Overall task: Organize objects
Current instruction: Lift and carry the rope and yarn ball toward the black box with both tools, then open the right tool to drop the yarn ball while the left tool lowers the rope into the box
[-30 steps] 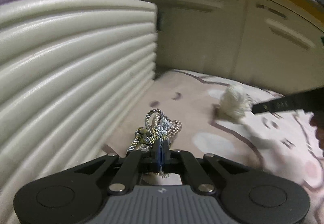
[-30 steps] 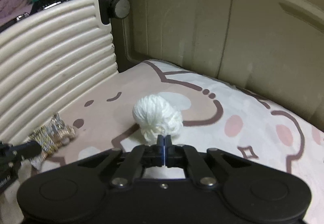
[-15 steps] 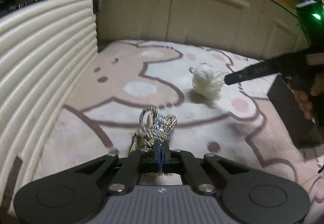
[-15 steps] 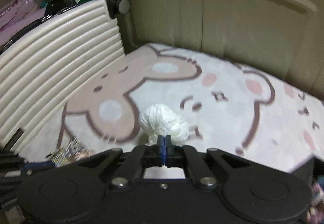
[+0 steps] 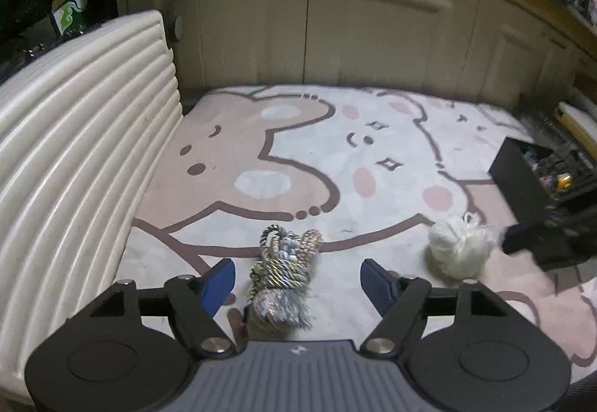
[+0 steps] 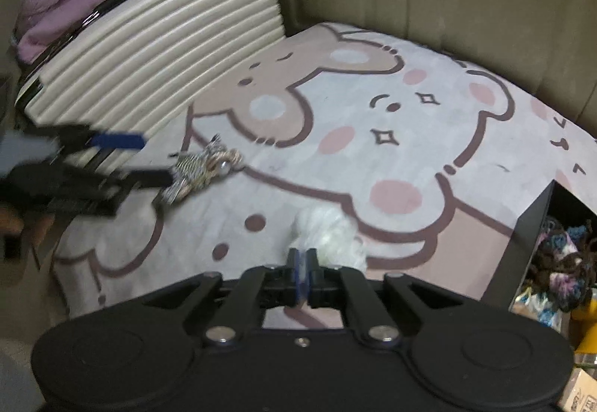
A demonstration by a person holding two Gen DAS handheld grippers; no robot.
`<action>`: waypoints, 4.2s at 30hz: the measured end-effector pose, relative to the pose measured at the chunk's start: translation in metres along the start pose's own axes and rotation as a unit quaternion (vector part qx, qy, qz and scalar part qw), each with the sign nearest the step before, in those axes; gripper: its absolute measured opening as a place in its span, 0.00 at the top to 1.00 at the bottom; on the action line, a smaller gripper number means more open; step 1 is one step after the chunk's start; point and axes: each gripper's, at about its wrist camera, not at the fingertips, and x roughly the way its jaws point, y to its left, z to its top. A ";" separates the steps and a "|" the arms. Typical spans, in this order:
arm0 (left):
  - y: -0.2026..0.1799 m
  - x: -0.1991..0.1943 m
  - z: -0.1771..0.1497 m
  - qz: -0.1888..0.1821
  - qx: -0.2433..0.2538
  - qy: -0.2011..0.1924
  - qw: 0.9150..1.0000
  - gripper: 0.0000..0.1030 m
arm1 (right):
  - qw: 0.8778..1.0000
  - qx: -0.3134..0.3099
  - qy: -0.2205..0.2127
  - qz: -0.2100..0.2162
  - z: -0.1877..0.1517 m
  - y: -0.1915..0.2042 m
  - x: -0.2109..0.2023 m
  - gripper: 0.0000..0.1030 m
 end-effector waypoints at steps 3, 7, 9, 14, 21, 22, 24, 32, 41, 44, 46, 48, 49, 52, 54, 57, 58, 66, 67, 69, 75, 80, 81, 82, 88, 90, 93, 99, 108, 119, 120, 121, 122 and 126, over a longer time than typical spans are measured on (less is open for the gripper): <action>0.003 0.019 0.006 0.010 0.012 0.029 0.999 0.27 | 1.000 -0.014 -0.009 -0.018 -0.002 0.001 -0.002 0.54; 0.006 0.042 0.008 0.008 0.016 0.065 0.998 0.27 | 0.999 -0.014 -0.013 -0.030 0.004 -0.006 0.009 0.39; 0.007 0.051 0.008 0.003 0.013 0.078 0.997 0.27 | 0.999 -0.010 -0.011 -0.029 0.008 -0.009 0.018 0.35; 0.009 0.063 0.011 -0.009 -0.004 0.094 0.995 0.30 | 1.000 0.002 0.005 -0.021 0.016 -0.015 0.044 0.32; 0.003 0.073 0.017 0.004 0.004 0.126 0.992 0.40 | 0.999 -0.006 0.041 -0.020 0.017 -0.015 0.073 0.34; 0.004 0.075 0.017 0.009 0.003 0.131 0.991 0.42 | 0.999 -0.007 0.045 -0.019 0.017 -0.015 0.076 0.36; 0.006 0.076 0.017 0.019 -0.004 0.138 0.990 0.52 | 0.999 0.006 0.045 -0.018 0.018 -0.016 0.079 0.40; 0.005 0.065 0.019 0.010 -0.034 0.137 0.990 0.53 | 0.999 0.022 0.034 -0.017 0.022 -0.016 0.071 0.58; -0.010 0.030 0.041 -0.007 -0.054 0.104 0.993 0.53 | 0.999 0.040 -0.029 -0.009 0.029 -0.016 0.019 0.58; -0.021 0.013 0.055 -0.011 -0.045 0.088 0.995 0.53 | 0.997 0.050 -0.057 -0.009 0.030 -0.019 -0.002 0.58; -0.028 0.000 0.065 -0.015 -0.041 0.076 0.996 0.53 | 0.996 0.057 -0.072 -0.011 0.030 -0.022 -0.014 0.58; -0.036 -0.010 0.072 -0.017 -0.038 0.069 0.997 0.53 | 0.995 0.059 -0.082 -0.016 0.031 -0.025 -0.026 0.58; -0.041 -0.016 0.075 -0.018 -0.035 0.065 0.997 0.53 | 0.994 0.061 -0.089 -0.019 0.031 -0.026 -0.033 0.58; -0.053 -0.028 0.083 -0.021 -0.033 0.057 0.998 0.53 | 0.992 0.071 -0.105 -0.023 0.029 -0.031 -0.049 0.58; -0.061 -0.036 0.088 -0.025 -0.036 0.050 0.998 0.53 | 0.990 0.072 -0.115 -0.029 0.027 -0.034 -0.061 0.58; -0.075 -0.045 0.095 -0.028 -0.038 0.040 0.998 0.53 | 0.987 0.081 -0.134 -0.036 0.023 -0.041 -0.080 0.58; -0.079 -0.047 0.097 -0.030 -0.038 0.037 0.998 0.53 | 0.986 0.085 -0.141 -0.039 0.021 -0.045 -0.087 0.58; -0.127 -0.061 0.115 -0.065 -0.030 0.009 0.997 0.53 | 0.978 0.110 -0.159 -0.076 -0.009 -0.083 -0.128 0.58; -0.134 -0.061 0.116 -0.069 -0.029 0.008 0.997 0.53 | 0.977 0.118 -0.161 -0.081 -0.015 -0.090 -0.133 0.58; -0.147 -0.061 0.119 -0.077 -0.025 0.006 0.997 0.53 | 0.974 0.131 -0.160 -0.092 -0.026 -0.104 -0.140 0.58; -0.182 -0.054 0.124 -0.099 -0.029 0.004 0.995 0.53 | 0.966 0.164 -0.163 -0.118 -0.054 -0.141 -0.155 0.58; -0.210 -0.047 0.129 -0.118 -0.034 0.006 0.992 0.53 | 0.960 0.196 -0.157 -0.124 -0.068 -0.164 -0.152 0.58; -0.214 -0.045 0.130 -0.121 -0.036 0.006 0.992 0.53 | 0.960 0.197 -0.153 -0.125 -0.069 -0.167 -0.148 0.58; -0.220 -0.042 0.132 -0.124 -0.038 0.006 0.992 0.53 | 0.961 0.197 -0.148 -0.127 -0.069 -0.169 -0.144 0.58; -0.244 -0.027 0.146 -0.145 -0.048 0.004 0.988 0.53 | 0.969 0.178 -0.109 -0.129 -0.070 -0.180 -0.107 0.58; -0.249 -0.021 0.150 -0.153 -0.050 0.002 0.987 0.53 | 0.974 0.168 -0.092 -0.123 -0.068 -0.183 -0.091 0.58; -0.251 -0.011 0.151 -0.165 -0.055 0.001 0.985 0.53 | 0.979 0.157 -0.066 -0.110 -0.064 -0.187 -0.066 0.58; -0.237 0.017 0.144 -0.168 -0.068 0.020 0.983 0.53 | 0.983 0.145 -0.018 -0.115 -0.065 -0.199 -0.033 0.58; -0.242 0.039 0.143 -0.185 -0.068 0.039 0.980 0.53 | 0.979 0.151 -0.027 -0.137 -0.068 -0.201 -0.052 0.34; -0.251 0.043 0.141 -0.205 -0.088 0.051 0.974 0.53 | 0.986 0.120 -0.006 -0.116 -0.065 -0.191 -0.054 0.95; -0.251 0.044 0.141 -0.204 -0.091 0.053 0.973 0.53 | 0.985 0.118 -0.006 -0.123 -0.064 -0.191 -0.049 0.95; -0.251 0.045 0.140 -0.204 -0.092 0.055 0.973 0.53 | 0.984 0.121 -0.006 -0.132 -0.063 -0.194 -0.046 0.95; -0.252 0.046 0.139 -0.204 -0.092 0.056 0.973 0.53 | 0.982 0.127 -0.005 -0.139 -0.062 -0.197 -0.043 0.96; -0.253 0.049 0.137 -0.200 -0.094 0.063 0.973 0.53 | 0.979 0.143 -0.009 -0.144 -0.064 -0.205 -0.035 0.96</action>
